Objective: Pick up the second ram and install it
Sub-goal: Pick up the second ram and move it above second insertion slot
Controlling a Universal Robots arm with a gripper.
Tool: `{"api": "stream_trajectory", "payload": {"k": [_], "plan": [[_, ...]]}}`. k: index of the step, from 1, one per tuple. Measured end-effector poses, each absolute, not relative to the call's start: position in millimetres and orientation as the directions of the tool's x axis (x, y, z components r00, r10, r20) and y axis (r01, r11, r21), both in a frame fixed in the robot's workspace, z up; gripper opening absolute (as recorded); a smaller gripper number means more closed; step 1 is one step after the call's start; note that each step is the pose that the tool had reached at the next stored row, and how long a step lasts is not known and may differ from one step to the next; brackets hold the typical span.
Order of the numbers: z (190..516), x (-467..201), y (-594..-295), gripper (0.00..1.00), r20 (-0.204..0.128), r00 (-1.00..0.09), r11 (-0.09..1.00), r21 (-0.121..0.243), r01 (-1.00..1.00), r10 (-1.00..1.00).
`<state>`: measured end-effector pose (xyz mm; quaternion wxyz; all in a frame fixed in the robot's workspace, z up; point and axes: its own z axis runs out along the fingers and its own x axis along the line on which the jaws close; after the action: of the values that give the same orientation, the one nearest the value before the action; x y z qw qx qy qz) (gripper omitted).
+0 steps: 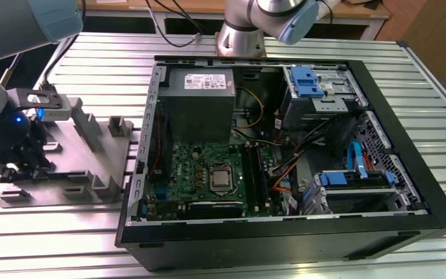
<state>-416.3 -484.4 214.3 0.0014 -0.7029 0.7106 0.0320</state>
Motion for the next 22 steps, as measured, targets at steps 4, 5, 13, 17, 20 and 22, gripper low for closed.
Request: {"api": "stream_trajectory", "payload": {"k": [4,5,13,17,20,22], "plan": [[214,-416,-484,0.36,-0.047,-0.012,0.01,0.043,-0.999,-0.999],[214,-416,-484,0.36,-0.047,-0.012,0.01,0.043,-0.999,-0.999],[209,-417,-484,0.36,-0.047,0.043,-0.045,0.043,-0.998,-0.998],[204,-418,-484,0.36,-0.047,0.048,-0.05,0.043,-0.998,-0.998],[202,-419,-483,0.36,-0.047,0.048,-0.05,0.044,-0.998,-0.998],[201,-420,-483,0.36,-0.047,0.048,-0.05,0.043,-0.998,-0.998]]}}
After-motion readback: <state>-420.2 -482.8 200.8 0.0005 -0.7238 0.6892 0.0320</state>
